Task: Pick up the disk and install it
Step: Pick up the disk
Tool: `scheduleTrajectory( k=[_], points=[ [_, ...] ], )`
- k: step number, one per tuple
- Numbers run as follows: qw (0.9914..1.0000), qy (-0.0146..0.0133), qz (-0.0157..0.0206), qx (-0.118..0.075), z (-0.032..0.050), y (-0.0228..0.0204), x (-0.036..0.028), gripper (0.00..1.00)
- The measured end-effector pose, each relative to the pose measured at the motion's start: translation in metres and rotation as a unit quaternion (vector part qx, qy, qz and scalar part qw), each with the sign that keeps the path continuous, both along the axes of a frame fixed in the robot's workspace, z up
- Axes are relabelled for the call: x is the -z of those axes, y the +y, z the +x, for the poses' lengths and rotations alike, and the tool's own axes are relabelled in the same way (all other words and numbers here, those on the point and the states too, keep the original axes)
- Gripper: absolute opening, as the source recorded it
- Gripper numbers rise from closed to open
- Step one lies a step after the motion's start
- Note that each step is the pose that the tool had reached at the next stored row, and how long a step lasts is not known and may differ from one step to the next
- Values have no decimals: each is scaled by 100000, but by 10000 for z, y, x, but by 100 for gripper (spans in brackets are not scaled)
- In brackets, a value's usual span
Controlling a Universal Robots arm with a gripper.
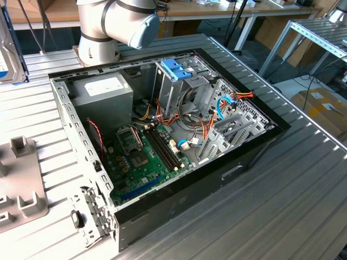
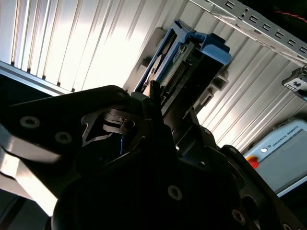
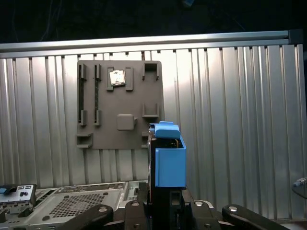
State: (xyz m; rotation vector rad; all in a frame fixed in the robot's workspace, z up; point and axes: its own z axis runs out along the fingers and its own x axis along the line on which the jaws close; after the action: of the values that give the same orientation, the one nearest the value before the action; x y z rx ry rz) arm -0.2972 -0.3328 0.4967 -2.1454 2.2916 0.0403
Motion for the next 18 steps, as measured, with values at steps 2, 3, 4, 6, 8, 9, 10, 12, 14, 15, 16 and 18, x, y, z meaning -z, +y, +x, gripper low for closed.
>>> scheduleTrajectory(
  k=[2, 3, 4, 6, 8, 9, 10, 12, 14, 15, 16, 18],
  points=[
    [100000, -5, 3, 3, 50, 0, 0, 35],
    [100000, -3, 1, 0, 71, 0, 0, 35],
    [100000, -5, 2, 3, 117, 0, 0, 35],
    [100000, -2, 3, 3, 171, 0, 0, 35],
    [100000, -3, 0, 4, 232, 0, 0, 35],
    [100000, -4, 3, 2, 263, 0, 0, 35],
    [100000, -7, 2, 1, 288, 0, 0, 35],
    [100000, -3, 0, 5, 351, 0, 0, 35],
    [100000, -5, 4, 5, 432, 0, 0, 35],
    [100000, -4, 2, 4, 486, 0, 0, 35],
    [100000, -3, 2, -1, 523, 0, 0, 35],
    [100000, -2, 0, 5, 579, 0, 0, 35]
  ],
)
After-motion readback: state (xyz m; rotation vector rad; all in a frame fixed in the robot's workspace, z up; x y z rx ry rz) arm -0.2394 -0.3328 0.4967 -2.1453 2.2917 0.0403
